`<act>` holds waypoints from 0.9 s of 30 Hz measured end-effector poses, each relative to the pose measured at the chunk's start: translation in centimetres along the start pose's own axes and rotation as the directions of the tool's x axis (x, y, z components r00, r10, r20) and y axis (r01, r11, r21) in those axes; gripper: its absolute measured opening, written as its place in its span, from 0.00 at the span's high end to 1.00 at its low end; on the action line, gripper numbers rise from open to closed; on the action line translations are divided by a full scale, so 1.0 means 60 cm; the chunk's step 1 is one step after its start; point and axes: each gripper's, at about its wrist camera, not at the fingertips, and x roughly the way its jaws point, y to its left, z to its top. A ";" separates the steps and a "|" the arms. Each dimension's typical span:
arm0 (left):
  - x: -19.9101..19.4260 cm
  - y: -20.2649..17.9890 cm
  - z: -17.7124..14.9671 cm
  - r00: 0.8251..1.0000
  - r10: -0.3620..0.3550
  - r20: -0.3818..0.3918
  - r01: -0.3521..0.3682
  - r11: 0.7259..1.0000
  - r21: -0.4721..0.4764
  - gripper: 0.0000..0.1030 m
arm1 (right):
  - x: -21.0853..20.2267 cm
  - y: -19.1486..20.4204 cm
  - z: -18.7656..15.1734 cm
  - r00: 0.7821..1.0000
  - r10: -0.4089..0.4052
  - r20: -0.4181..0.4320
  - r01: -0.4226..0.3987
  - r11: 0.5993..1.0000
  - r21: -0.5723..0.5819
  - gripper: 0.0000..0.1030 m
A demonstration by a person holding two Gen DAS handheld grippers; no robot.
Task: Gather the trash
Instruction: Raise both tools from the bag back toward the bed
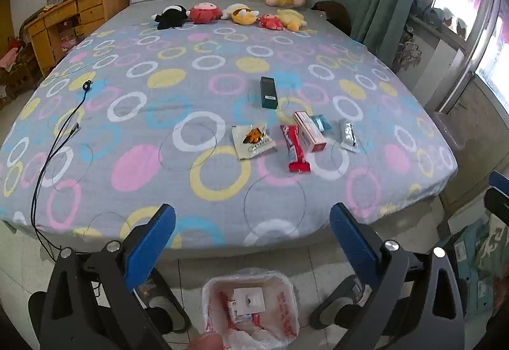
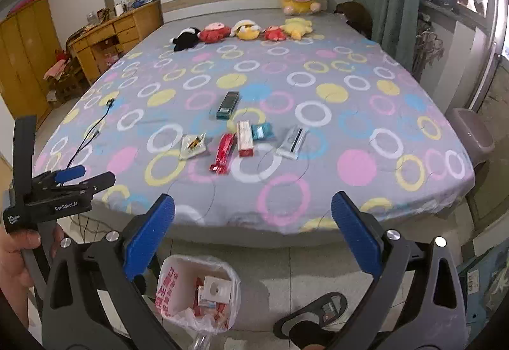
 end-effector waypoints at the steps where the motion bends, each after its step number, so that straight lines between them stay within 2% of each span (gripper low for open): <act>1: 0.001 -0.001 0.008 1.000 0.006 0.000 -0.006 1.000 -0.004 0.08 | -0.002 -0.002 0.006 1.000 -0.008 0.007 0.008 1.000 0.003 0.06; 5: 0.004 -0.002 0.027 1.000 -0.009 -0.001 0.009 1.000 -0.018 0.08 | -0.014 -0.005 0.025 0.999 -0.038 0.038 0.038 0.999 0.000 0.06; 14: 0.037 -0.009 0.067 1.000 0.016 0.000 -0.016 1.000 -0.005 0.08 | 0.008 -0.014 0.068 0.996 -0.065 0.054 0.064 0.998 0.019 0.06; 21: 0.095 -0.011 0.087 0.999 0.040 -0.033 -0.040 0.999 0.001 0.08 | 0.059 -0.024 0.101 0.996 -0.085 0.040 0.083 0.996 0.030 0.06; 27: 0.167 -0.008 0.098 0.994 0.041 -0.098 -0.042 0.999 -0.010 0.08 | 0.118 -0.039 0.118 0.994 -0.108 0.003 0.108 0.993 0.045 0.06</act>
